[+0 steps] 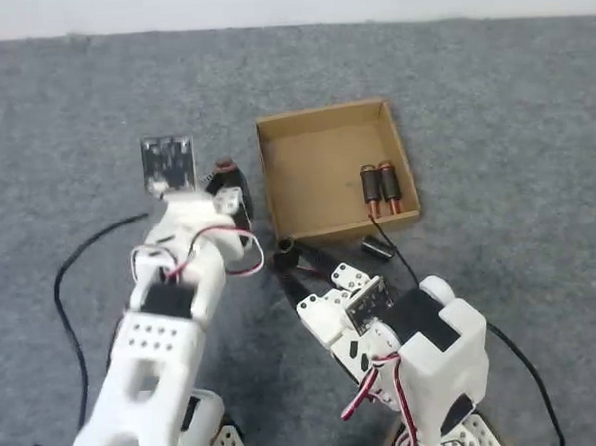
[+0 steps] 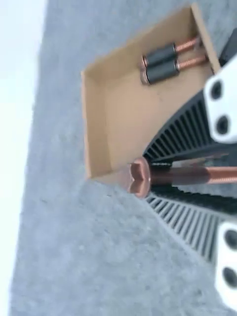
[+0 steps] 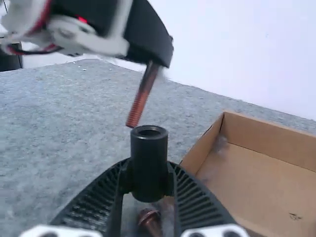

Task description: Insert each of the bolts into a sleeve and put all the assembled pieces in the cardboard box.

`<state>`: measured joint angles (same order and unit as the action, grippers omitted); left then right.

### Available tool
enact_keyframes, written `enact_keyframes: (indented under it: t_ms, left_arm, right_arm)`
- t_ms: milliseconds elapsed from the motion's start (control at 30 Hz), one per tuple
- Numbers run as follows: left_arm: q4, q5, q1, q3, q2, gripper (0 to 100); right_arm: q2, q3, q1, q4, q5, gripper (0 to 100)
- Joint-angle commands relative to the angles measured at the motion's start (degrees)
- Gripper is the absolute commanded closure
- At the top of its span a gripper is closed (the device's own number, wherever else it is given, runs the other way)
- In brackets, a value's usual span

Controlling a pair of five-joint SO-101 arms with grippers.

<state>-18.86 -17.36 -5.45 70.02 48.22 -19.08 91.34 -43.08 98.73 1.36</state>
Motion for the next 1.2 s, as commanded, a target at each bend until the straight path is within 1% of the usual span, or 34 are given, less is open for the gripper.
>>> enact_keyframes:
  t_ms: [0, 100, 233, 300, 500, 600, 700, 1100, 1167]
  left_arm:
    - [1.49, 0.44, -0.79, 2.86, 13.80, 99]
    - [1.41, -0.26, -0.97, 5.85, 19.78, 99]
    - [1.32, -7.74, -0.88, 9.19, 25.58, 99]
    - [-0.62, -9.85, -0.97, 9.89, 27.43, 99]
    - [-5.71, -10.11, -1.41, 10.15, 31.56, 99]
    - [-8.35, -10.11, -4.57, 11.56, 33.23, 99]
    - [-8.88, -10.11, -6.95, 13.58, 35.87, 99]
    - [-9.23, -9.93, -7.56, 20.35, 47.38, 99]
    - [-10.81, -9.93, -7.56, 20.70, 48.62, 99]
  right_arm:
    - [2.95, 1.85, -2.77, -0.22, 0.79, 99.2]
    - [2.95, 1.76, -5.41, -0.57, 0.79, 99.2]
    - [2.95, -0.35, -5.76, -5.49, 0.79, 99.2]
    - [2.95, -0.70, -5.76, -6.20, 0.79, 99.2]
    - [2.95, -0.88, -5.76, -6.46, 0.79, 99.2]
    - [2.95, -1.14, -5.67, -6.55, 0.79, 99.2]
    - [2.95, -1.14, -5.67, -6.55, 0.79, 99.2]
    - [2.95, -0.97, -5.67, -6.55, 0.79, 99.2]
    - [2.95, -0.97, -5.67, -6.55, 0.79, 99.2]
